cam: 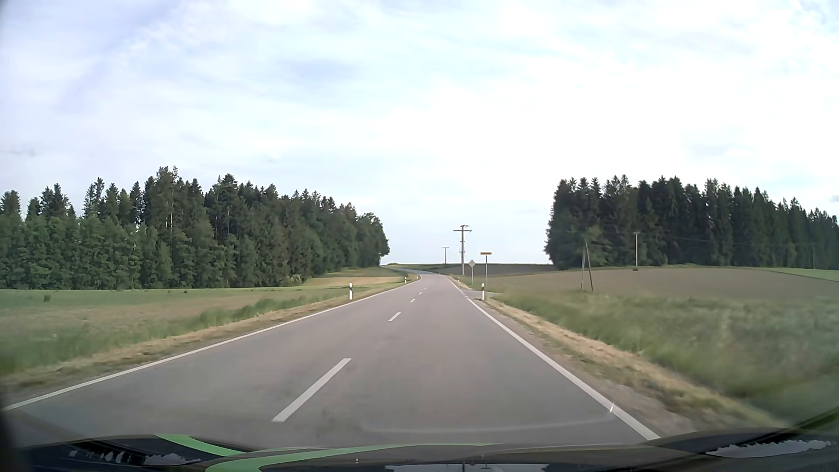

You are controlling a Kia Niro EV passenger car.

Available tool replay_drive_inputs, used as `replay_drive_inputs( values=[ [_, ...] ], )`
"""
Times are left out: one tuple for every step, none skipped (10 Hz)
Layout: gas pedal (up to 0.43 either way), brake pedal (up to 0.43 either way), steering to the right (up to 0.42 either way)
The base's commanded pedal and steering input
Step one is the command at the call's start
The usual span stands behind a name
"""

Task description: Follow the waypoints while adhering to traffic rules and regulations

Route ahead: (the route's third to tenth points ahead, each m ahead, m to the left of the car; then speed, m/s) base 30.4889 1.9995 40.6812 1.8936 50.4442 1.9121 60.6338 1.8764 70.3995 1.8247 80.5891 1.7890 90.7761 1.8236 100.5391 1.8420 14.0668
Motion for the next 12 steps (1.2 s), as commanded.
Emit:
replay_drive_inputs(
  values=[
    [0.26, 0.0, -0.002],
    [0.26, 0.0, -0.002],
    [0.268, 0.0, -0.001],
    [0.28, 0.0, -0.001],
    [0.28, 0.0, -0.001],
    [0.28, 0.0, 0.001],
    [0.28, 0.0, 0.002],
    [0.28, 0.0, 0.001],
    [0.287, 0.0, 0.002],
    [0.287, 0.0, 0.002],
    [0.299, 0.0, 0.002],
    [0.311, 0.0, 0.002]
  ],
)
